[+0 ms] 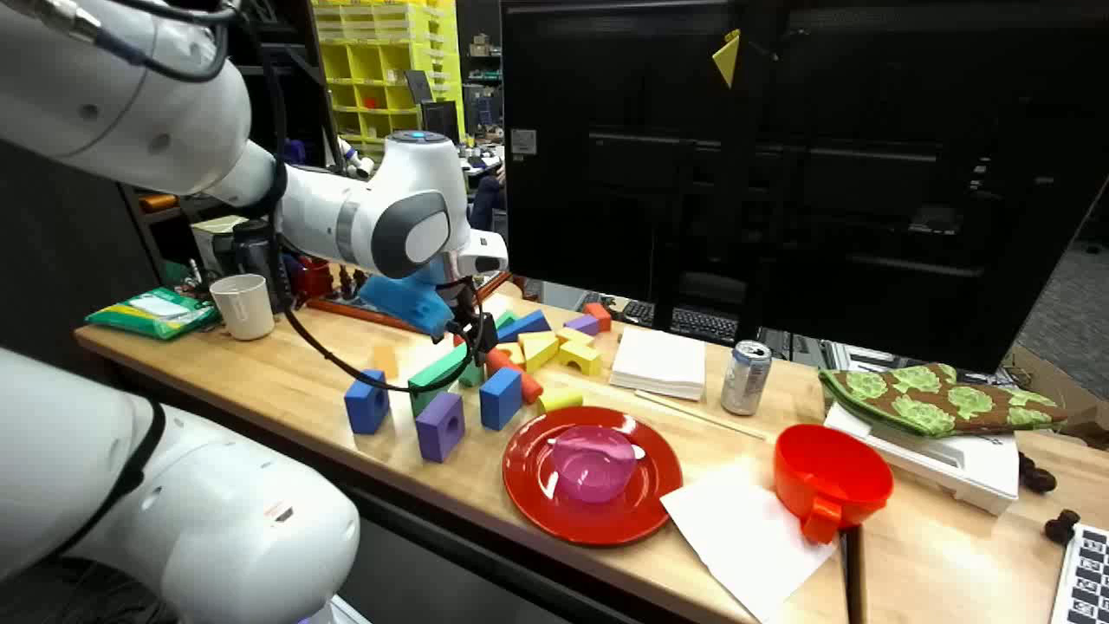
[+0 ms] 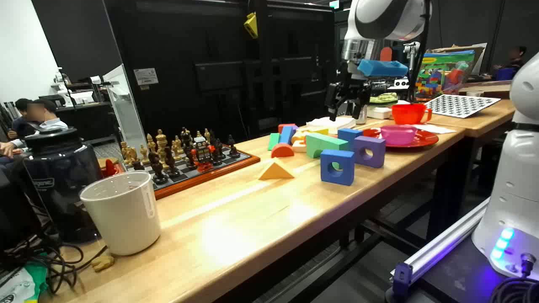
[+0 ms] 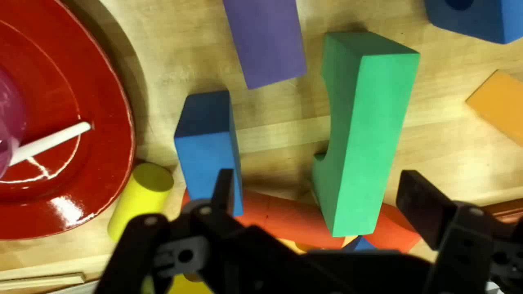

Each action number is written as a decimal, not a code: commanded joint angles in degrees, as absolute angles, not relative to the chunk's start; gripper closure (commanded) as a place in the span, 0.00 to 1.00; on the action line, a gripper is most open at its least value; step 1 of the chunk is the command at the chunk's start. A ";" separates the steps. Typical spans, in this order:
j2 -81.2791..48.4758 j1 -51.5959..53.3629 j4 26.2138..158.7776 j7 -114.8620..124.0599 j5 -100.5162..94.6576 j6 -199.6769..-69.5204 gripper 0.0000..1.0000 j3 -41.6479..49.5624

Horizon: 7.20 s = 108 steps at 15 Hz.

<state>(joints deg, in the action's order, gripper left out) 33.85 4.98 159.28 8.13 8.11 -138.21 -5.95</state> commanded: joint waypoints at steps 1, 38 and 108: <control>33.89 5.14 159.19 8.25 7.92 -138.02 0.00 -5.74; 14.73 0.23 148.07 2.09 -4.53 -132.22 0.00 -2.28; 30.28 7.98 145.96 14.73 -0.83 -117.78 0.84 -13.73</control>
